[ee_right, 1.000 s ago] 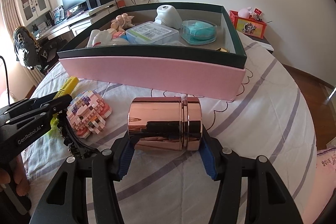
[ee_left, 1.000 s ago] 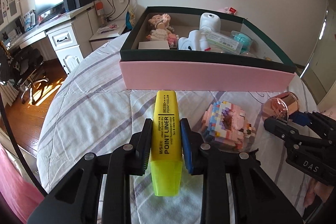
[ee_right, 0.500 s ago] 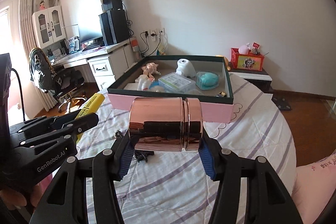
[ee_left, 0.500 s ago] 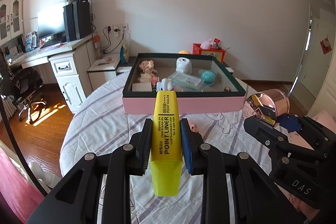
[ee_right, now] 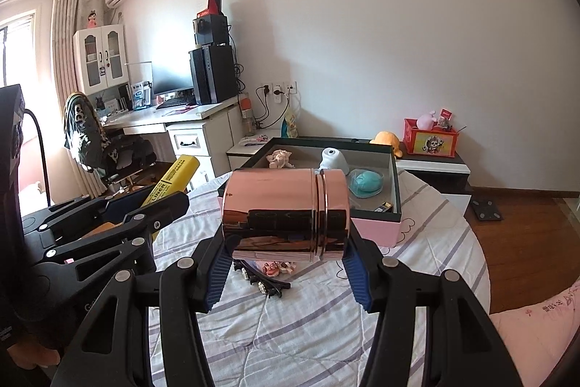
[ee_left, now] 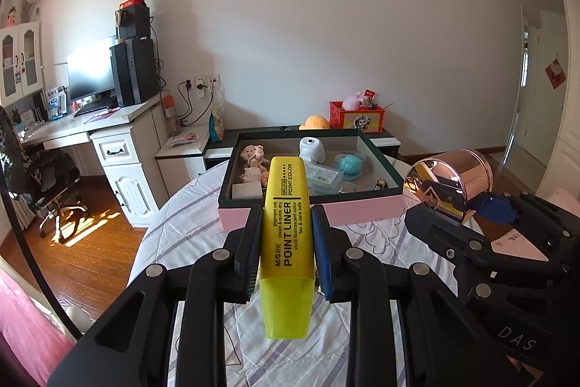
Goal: Organize rigid objects
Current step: 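Lower the highlighter into the pink box while the right tool lowers the copper cylinder there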
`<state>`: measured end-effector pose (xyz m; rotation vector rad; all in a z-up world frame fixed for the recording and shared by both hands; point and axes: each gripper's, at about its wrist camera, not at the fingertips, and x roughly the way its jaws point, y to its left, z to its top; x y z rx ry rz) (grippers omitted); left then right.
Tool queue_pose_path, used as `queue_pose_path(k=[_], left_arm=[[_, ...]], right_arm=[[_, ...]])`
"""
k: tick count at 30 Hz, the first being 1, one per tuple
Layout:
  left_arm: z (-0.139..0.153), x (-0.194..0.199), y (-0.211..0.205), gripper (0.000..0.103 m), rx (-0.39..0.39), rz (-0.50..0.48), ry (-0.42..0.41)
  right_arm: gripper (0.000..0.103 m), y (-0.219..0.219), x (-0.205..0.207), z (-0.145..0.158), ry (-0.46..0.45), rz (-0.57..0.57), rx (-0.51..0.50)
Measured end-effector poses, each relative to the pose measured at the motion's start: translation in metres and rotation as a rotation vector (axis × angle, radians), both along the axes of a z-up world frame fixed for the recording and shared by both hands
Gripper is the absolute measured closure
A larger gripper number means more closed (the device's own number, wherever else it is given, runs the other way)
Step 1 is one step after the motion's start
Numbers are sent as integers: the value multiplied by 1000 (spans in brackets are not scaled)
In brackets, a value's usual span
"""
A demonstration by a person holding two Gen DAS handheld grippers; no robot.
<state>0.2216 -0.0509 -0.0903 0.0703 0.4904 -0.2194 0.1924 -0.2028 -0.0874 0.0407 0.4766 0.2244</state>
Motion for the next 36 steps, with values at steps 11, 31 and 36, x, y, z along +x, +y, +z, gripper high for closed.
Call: queue_pose_path(k=[11, 31, 36], left_arm=[[-5, 104, -7, 77, 11, -29, 75], [-83, 256, -52, 76, 73, -23, 308], [-74, 246, -45, 37, 44, -9, 301]], right_arm=[[46, -20, 74, -9, 41, -31, -39], [46, -47, 222, -84, 277, -57, -114], [41, -52, 218, -82, 269, -76, -82]])
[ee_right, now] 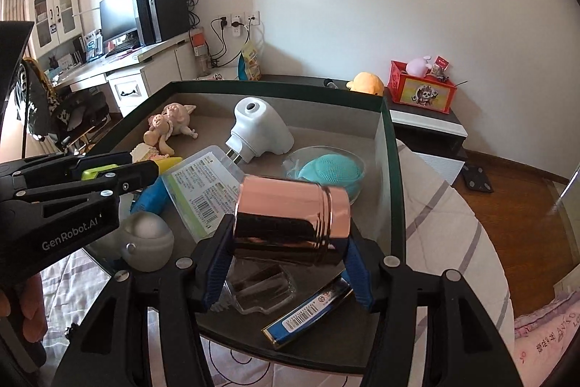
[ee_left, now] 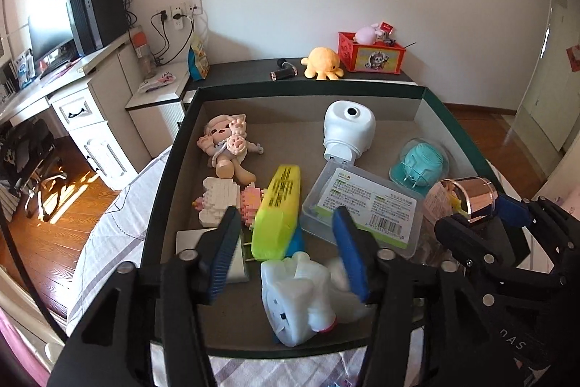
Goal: Organize rigid objects
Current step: 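Lower the highlighter into the pink box while the right tool lowers the copper cylinder there, then open both tools and pull them back from the pink box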
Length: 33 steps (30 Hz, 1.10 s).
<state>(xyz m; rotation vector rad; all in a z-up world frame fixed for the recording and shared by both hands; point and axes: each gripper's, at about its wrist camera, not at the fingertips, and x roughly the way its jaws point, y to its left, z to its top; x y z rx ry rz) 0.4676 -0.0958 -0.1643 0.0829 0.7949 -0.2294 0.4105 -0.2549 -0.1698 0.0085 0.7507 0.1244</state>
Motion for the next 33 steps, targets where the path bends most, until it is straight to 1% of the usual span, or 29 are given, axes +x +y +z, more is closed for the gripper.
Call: queue_pose_path(k=[1, 2, 3, 4, 7, 9, 11, 13, 17, 20, 24, 26, 33], left_arm=[[5, -8, 3, 28, -7, -1, -19], [11, -18, 5, 24, -8, 1, -45], [17, -28, 7, 17, -8, 4, -72], [23, -38, 10, 12, -11, 10, -96], [41, -73, 21, 7, -38, 24, -157], [52, -97, 29, 1, -56, 41, -186], [61, -124, 37, 0, -66, 55, -225], [71, -149, 43, 0, -65, 74, -263], [86, -197, 56, 0, -59, 109, -318], [95, -233, 64, 0, -71, 132, -358], [109, -277, 71, 0, -65, 158, -418], [114, -296, 73, 0, -56, 160, -447], [133, -348, 77, 0, -61, 159, -502]], right_arm=[[39, -1, -4, 4, -13, -1, 13], [33, -2, -10, 10, -29, -5, 19], [21, -1, -16, 16, -46, -11, 20], [19, -1, -24, 23, -67, -15, 23], [19, 2, -54, 45, -121, -14, 59], [17, 5, -77, 58, -163, -21, 71], [13, 10, -102, 71, -201, -29, 80], [0, 16, -125, 81, -231, -26, 83], [0, 31, -172, 100, -305, -35, 41], [0, 37, -202, 111, -332, -52, 47], [0, 44, -242, 122, -374, -66, 37], [0, 46, -261, 128, -392, -67, 42], [0, 48, -315, 146, -447, -78, 46]])
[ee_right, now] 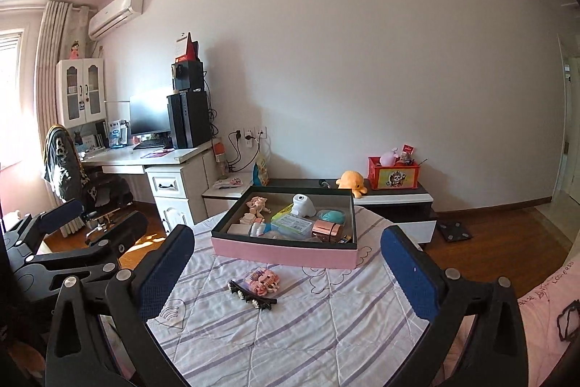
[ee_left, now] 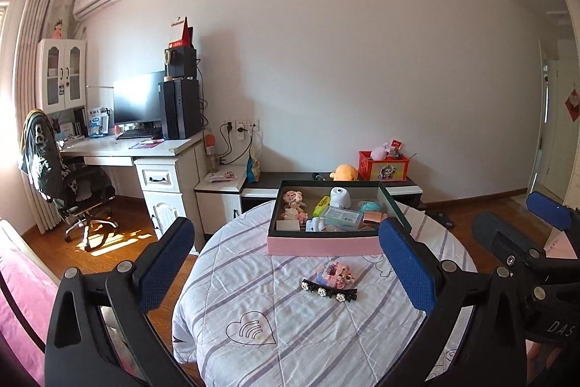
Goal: Organize rigid objects
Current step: 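Open both tools and pull them back from the pink box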
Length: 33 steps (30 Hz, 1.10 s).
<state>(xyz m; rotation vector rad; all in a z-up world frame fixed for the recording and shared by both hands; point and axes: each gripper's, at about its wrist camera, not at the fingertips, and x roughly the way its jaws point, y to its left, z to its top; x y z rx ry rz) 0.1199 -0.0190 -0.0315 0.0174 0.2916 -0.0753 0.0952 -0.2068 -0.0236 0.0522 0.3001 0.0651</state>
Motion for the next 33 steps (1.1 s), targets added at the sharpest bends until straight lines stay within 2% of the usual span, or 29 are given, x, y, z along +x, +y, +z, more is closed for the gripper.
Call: queue_pose_path(k=[7, 15, 26, 33], left_arm=[[16, -39, -2, 0, 18, -7, -57], [26, -57, -4, 0, 26, 0, -89], [24, -55, -7, 0, 24, -2, -78], [6, -33, -9, 0, 22, -7, -29]], right_arm=[[0, 3, -44, 16, -57, -23, -17], [0, 2, -62, 24, -87, -19, -14], [0, 1, -61, 20, -81, -19, -12], [0, 1, -46, 7, -39, -17, -7]])
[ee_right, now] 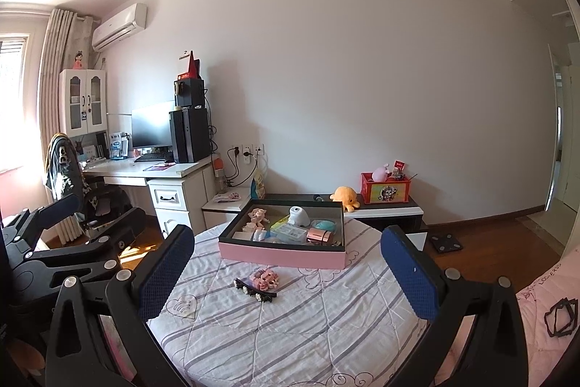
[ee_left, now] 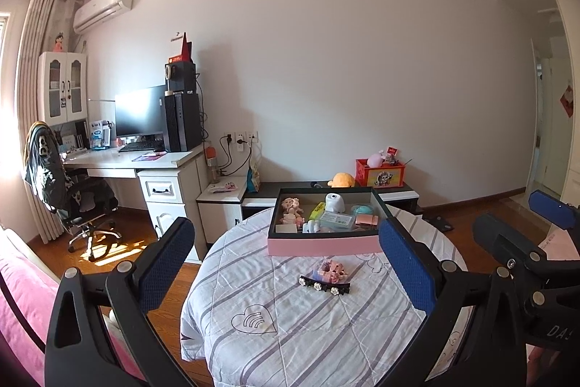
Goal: Organize rigid objects
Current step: 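Open both tools and pull them back from the pink box, then grasp the black hair clip with the left tool while the right tool grasps the pink block figure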
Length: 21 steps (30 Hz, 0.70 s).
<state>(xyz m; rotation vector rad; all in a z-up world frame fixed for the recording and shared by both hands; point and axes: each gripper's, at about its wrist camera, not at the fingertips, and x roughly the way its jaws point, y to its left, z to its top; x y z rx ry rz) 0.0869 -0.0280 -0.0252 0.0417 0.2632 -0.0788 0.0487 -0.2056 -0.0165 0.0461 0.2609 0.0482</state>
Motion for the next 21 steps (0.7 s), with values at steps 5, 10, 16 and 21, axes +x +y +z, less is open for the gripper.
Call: queue_pose_path(k=[5, 10, 16, 21], left_arm=[[-22, 24, -1, 0, 3, -3, 66], [-52, 59, -4, 0, 11, -15, 168], [-101, 106, -15, 0, -6, -52, 345], [-134, 135, -33, 0, 14, -65, 443]], right_arm=[[0, 0, 22, -18, 61, 6, 5], [0, -6, 52, -47, 147, 10, 21], [0, -18, 93, -90, 278, 4, 35], [0, -34, 120, -125, 374, -10, 56]])
